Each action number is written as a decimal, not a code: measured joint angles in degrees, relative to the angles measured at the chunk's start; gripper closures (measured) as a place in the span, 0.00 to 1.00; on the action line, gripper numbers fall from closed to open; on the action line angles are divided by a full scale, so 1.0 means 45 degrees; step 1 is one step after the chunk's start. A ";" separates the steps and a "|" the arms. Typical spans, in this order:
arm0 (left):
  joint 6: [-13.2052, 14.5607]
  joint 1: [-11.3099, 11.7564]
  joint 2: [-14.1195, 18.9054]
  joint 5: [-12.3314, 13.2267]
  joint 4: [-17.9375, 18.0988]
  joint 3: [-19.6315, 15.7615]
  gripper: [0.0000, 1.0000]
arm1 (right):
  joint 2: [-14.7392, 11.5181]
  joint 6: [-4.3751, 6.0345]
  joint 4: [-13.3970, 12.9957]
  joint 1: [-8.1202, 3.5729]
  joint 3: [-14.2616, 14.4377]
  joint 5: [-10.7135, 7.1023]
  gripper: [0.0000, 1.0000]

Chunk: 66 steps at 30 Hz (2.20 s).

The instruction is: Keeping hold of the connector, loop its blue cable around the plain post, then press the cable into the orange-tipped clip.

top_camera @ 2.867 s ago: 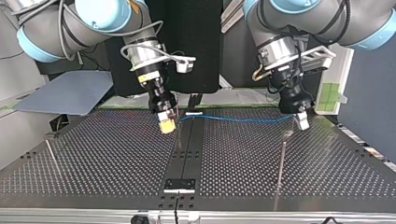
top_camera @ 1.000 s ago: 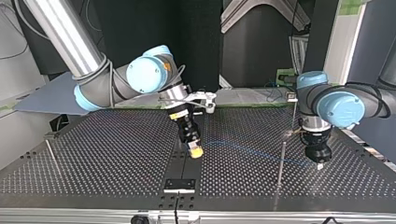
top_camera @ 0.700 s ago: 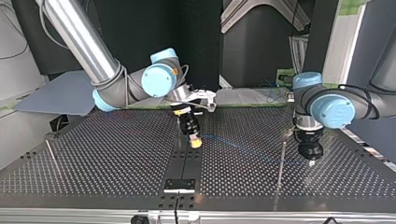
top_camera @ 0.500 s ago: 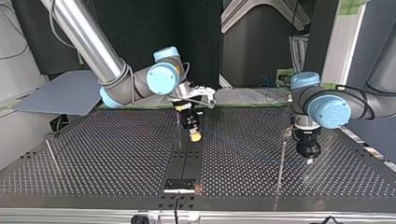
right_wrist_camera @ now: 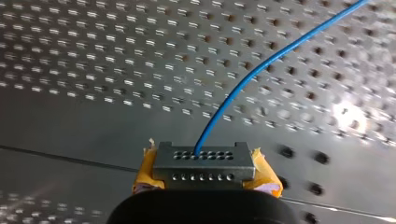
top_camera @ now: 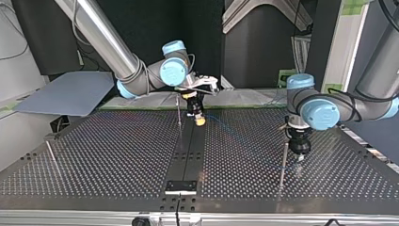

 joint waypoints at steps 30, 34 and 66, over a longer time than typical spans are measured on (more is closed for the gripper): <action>-0.0836 -0.0189 -0.0122 -0.0203 0.0086 -0.0225 0.00 | 0.1878 0.0138 -0.2302 0.0472 0.2120 0.0726 1.00; -0.0838 -0.0203 -0.0122 -0.0230 0.0088 -0.0228 0.00 | 0.2322 0.0136 -0.2587 0.0478 0.2184 0.1008 1.00; -0.0819 -0.0351 -0.0122 -0.0266 0.0089 -0.0224 0.00 | 0.6216 0.1936 -0.5993 -0.0291 0.2706 0.3623 1.00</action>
